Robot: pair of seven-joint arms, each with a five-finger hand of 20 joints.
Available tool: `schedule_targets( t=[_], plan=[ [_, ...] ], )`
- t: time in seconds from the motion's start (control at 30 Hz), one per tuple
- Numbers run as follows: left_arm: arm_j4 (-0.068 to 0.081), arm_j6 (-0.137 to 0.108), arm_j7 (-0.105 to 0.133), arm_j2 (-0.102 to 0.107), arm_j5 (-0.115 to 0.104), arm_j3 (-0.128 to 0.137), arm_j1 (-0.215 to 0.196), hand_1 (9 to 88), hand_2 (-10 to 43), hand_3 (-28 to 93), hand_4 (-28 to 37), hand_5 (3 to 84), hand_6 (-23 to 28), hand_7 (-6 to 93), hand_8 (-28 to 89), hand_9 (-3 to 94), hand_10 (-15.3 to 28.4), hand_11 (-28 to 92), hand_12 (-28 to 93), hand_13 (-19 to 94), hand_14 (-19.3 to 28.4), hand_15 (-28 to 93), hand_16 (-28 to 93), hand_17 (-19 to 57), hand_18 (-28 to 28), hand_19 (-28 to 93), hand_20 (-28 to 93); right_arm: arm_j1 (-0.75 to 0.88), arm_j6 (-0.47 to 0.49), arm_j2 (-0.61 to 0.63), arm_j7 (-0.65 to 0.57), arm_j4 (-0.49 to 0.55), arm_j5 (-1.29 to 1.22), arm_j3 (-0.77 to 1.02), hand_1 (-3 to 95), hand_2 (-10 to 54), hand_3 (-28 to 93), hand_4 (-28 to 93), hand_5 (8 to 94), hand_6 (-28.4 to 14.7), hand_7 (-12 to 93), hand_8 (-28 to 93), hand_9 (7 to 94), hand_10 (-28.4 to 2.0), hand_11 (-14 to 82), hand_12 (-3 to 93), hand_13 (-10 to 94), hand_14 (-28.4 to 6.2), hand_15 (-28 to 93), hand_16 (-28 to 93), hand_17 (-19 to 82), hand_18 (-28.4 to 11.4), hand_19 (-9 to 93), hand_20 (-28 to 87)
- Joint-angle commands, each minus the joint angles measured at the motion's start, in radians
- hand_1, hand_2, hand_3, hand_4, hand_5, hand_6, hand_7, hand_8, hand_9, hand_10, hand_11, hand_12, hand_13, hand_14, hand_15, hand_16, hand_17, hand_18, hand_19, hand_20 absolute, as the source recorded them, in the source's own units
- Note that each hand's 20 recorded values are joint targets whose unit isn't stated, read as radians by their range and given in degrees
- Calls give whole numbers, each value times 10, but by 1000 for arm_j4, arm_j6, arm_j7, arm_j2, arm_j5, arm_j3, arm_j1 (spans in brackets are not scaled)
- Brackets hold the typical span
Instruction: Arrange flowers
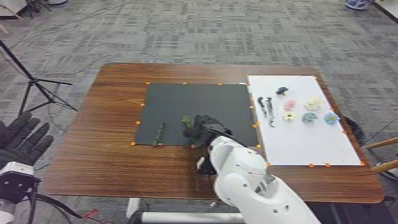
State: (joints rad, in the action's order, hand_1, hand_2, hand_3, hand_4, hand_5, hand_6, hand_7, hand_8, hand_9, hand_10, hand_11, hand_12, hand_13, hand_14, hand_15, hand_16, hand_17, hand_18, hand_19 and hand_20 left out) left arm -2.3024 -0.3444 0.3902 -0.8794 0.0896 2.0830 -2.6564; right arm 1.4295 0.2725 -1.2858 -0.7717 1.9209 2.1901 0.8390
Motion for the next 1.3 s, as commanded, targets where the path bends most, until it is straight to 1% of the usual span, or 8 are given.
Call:
schedule_targets(
  t=[0.03,0.47,0.67,0.8,0.87,0.97,1.23,1.3],
  plan=[
    [-1,-6,6,0,-6,-5,-9,239,188,704,-283,336,71,88,-69,274,117,117,124,194,123,198,-12,-38,97,158,121,-2,-43,-4,14,17,32,-17,235,171,749,-165,576,-167,49,-92,538,-284,259,221,553,-226,786,301,303,-284,841,326],
    [-4,2,18,-11,-3,7,-22,236,186,706,-283,336,72,86,-68,273,118,115,124,194,123,196,-13,-38,97,157,120,2,-106,39,45,92,48,-11,222,145,731,-166,559,-92,85,-88,540,-284,250,229,556,-229,777,307,310,-284,842,324],
    [-5,11,29,-23,-2,3,-19,235,185,707,-283,336,71,86,-68,273,116,115,125,194,123,197,-12,-38,97,156,120,26,-163,91,52,137,61,56,195,111,693,-175,489,-65,73,-92,543,-284,251,235,554,-232,772,317,312,-284,843,327],
    [-8,14,29,-31,4,18,-26,234,184,706,-283,335,71,87,-68,273,116,116,126,194,123,196,-12,-38,97,155,120,53,-275,174,4,112,88,153,191,98,689,-177,475,-123,49,-85,513,-284,225,223,545,-232,769,309,309,-284,842,330],
    [-5,32,34,-34,10,27,-43,233,184,705,-283,336,71,86,-68,274,117,116,126,194,123,196,-12,-38,97,154,120,82,-298,224,-19,110,79,216,204,85,691,-178,497,-153,39,-82,497,-284,215,216,540,-229,770,295,306,-284,843,332],
    [-9,28,46,-27,-6,31,-53,232,182,703,-283,332,70,84,-68,272,116,113,125,193,122,190,-13,-38,97,153,120,132,-304,280,-53,116,90,299,223,61,695,-180,518,-178,35,-83,477,-284,208,211,533,-225,778,281,297,-284,847,336],
    [-9,25,60,-15,-17,39,-67,231,182,699,-283,331,69,85,-67,272,116,110,127,192,123,186,-9,-39,98,151,120,173,-294,338,-63,81,111,335,271,-17,682,-200,545,-189,41,-84,485,-284,212,203,532,-218,788,259,294,-284,847,344],
    [-6,24,53,-14,-15,35,-57,230,182,700,-283,331,69,84,-67,272,116,109,128,192,123,186,-8,-39,98,150,120,144,-297,329,-49,49,115,306,283,-41,679,-208,555,-187,43,-84,492,-283,223,203,542,-213,790,257,300,-284,851,348]
  ],
)
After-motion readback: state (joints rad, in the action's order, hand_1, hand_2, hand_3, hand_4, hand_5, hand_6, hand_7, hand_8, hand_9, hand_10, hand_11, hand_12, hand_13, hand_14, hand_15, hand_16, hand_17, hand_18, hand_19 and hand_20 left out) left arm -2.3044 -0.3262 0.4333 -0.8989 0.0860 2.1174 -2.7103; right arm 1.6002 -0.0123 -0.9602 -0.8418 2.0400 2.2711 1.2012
